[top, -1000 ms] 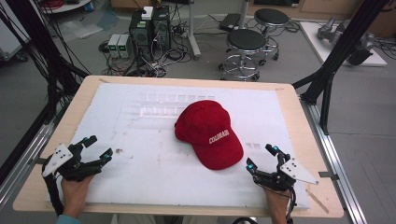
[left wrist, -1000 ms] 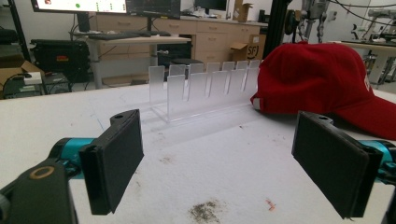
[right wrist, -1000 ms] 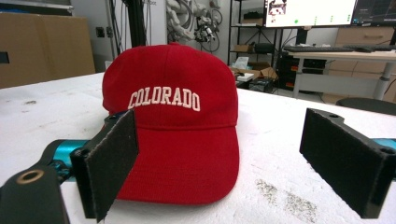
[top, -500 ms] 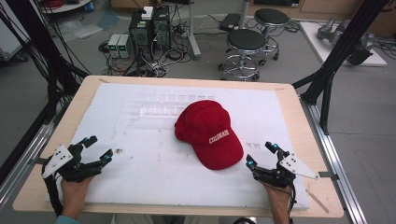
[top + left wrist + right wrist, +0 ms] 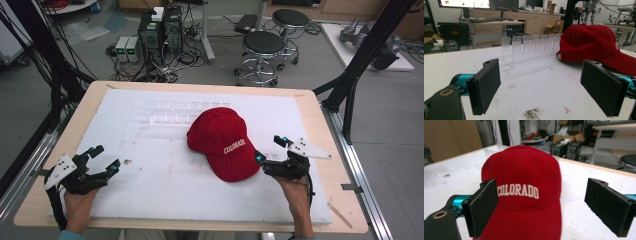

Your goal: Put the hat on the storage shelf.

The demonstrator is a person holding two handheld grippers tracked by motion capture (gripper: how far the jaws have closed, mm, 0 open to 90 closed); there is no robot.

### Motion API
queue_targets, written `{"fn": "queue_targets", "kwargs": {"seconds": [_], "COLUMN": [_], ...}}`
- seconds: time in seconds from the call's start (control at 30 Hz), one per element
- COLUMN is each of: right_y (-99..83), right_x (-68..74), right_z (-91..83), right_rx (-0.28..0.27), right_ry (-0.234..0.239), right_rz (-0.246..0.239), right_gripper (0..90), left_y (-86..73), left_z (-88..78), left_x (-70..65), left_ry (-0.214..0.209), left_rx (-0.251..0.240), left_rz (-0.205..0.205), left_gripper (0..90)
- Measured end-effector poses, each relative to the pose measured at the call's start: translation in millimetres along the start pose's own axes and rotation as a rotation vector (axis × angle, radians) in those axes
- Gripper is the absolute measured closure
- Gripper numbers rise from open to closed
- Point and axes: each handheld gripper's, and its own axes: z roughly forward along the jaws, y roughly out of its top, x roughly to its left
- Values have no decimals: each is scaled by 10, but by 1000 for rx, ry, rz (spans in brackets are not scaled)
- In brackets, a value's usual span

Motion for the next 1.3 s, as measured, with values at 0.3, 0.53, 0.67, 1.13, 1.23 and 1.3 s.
{"fn": "queue_targets", "kwargs": {"seconds": [0.3,0.53,0.67,1.13,1.23,1.3], "right_y": [310,445,479,475,435,425], "right_x": [98,126,138,208,205,200], "right_z": [371,718,810,1242,1295,1311], "right_rx": [132,233,250,385,425,430], "right_ry": [56,69,74,44,29,28], "right_rz": [-16,-17,-12,-7,-3,0], "right_gripper": [107,107,107,107,107,107], "left_y": [1,1,0,0,0,0], "left_z": [7,6,4,7,6,6], "left_x": [-9,-15,-15,-19,-18,-18], "left_ry": [6,4,3,5,4,5], "left_rx": [3,4,3,3,3,4], "left_rz": [6,12,11,12,12,13], "left_gripper": [171,171,171,171,171,171]}}
